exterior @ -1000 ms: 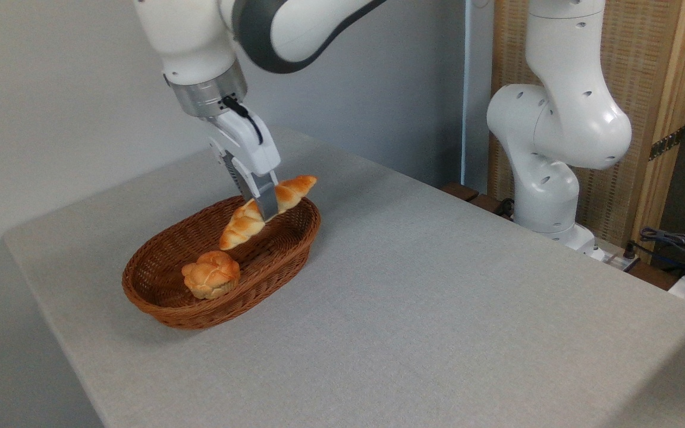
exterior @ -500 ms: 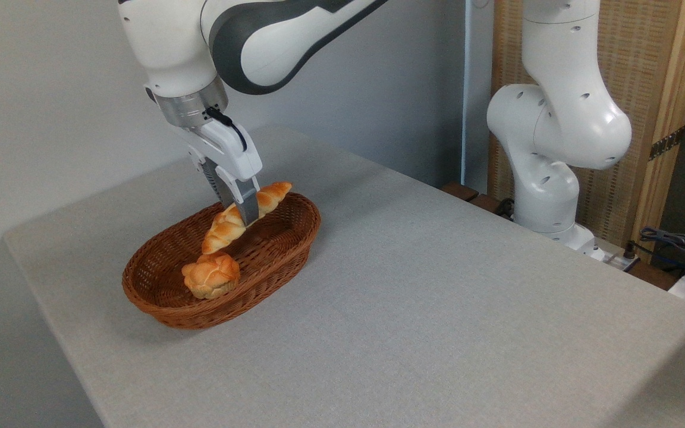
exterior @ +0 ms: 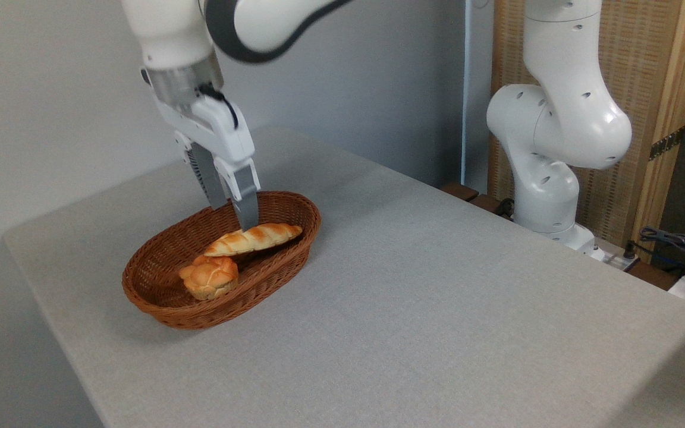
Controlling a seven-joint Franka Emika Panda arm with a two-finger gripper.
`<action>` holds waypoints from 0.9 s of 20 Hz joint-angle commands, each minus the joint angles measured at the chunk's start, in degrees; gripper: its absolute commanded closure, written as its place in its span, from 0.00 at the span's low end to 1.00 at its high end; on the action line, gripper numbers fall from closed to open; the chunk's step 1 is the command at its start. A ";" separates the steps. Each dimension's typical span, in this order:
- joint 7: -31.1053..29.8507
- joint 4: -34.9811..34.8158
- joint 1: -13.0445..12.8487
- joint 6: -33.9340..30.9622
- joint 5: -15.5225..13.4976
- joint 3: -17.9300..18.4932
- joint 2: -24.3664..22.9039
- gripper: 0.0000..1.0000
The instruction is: Put bread into the basket
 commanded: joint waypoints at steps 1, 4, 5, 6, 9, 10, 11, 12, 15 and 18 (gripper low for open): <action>3.23 2.74 0.36 -1.65 4.17 4.60 -4.29 0.00; 13.66 3.01 -0.34 -6.57 1.29 12.07 -5.63 0.00; 15.44 3.96 -0.43 -8.76 -1.34 13.84 -5.62 0.00; 15.20 6.93 -0.43 -10.43 -3.71 15.07 -5.28 0.00; 14.59 10.74 -0.08 -13.79 -4.88 16.14 -3.43 0.00; 14.67 10.74 0.09 -13.62 -4.79 16.14 -3.43 0.00; 14.67 10.74 0.18 -13.35 -4.71 16.23 -3.17 0.00; 14.58 10.74 0.18 -13.35 -4.53 16.23 -2.82 0.00; 14.58 10.74 0.18 -12.65 -4.44 16.23 -2.46 0.00; 14.49 10.65 0.18 -10.63 -4.53 16.14 -2.37 0.00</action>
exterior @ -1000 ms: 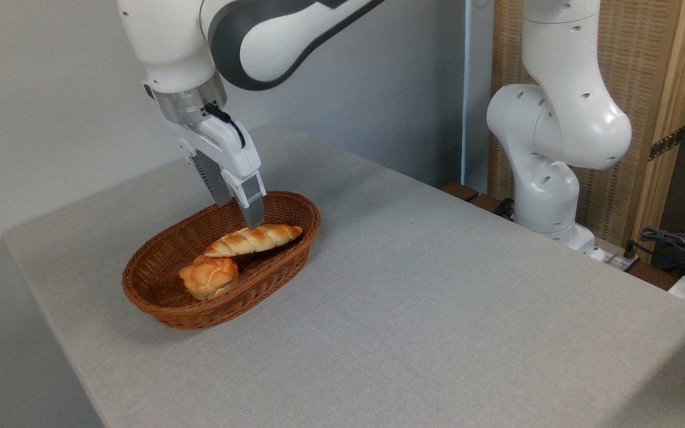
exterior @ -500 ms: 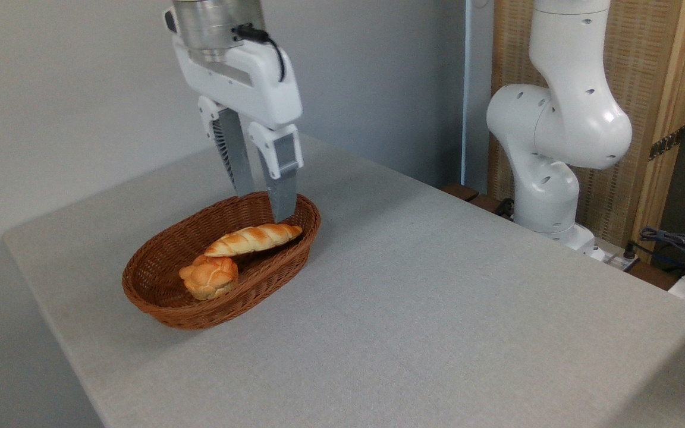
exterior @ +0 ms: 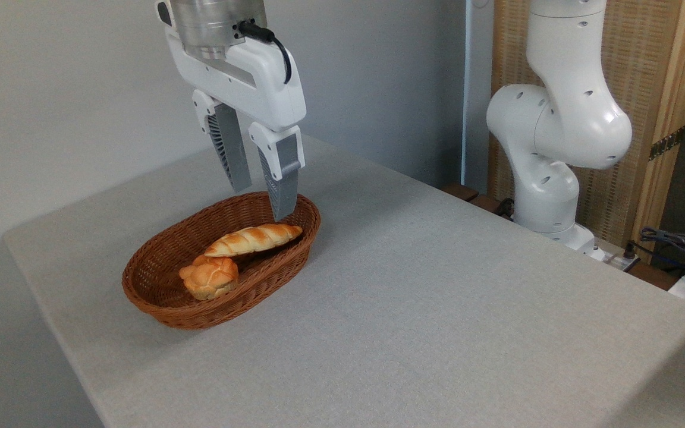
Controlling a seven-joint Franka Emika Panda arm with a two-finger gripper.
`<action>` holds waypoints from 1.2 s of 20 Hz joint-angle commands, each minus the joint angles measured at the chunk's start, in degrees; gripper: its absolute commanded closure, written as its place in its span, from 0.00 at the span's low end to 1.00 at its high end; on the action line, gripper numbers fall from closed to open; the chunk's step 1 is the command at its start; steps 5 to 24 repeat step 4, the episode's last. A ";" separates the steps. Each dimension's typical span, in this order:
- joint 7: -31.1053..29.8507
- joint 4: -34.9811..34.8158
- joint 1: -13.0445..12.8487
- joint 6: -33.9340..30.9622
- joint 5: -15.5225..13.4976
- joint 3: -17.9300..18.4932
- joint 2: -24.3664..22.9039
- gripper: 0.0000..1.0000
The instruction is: Put bread into the basket
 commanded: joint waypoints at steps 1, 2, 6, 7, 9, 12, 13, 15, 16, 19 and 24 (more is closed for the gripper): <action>-0.20 1.19 -0.23 0.88 -0.61 0.34 0.45 0.00; -0.20 1.19 -0.23 0.97 -0.61 0.34 0.45 0.00; -0.11 1.19 -0.23 0.97 -0.61 0.34 0.45 0.00; -0.11 1.19 -0.23 0.97 -0.61 0.34 0.45 0.00; -0.11 1.19 -0.23 0.97 -0.61 0.34 0.45 0.00; -0.11 1.19 -0.23 0.97 -0.61 0.34 0.45 0.00; -0.11 1.19 -0.23 0.97 -0.61 0.34 0.45 0.00; -0.11 1.19 -0.23 0.97 -0.61 0.34 0.45 0.00; -0.11 1.19 -0.23 0.97 -0.61 0.34 0.45 0.00; -0.11 1.19 -0.23 0.97 -0.61 0.34 0.45 0.00; -0.11 1.19 -0.23 0.97 -0.61 0.34 0.45 0.00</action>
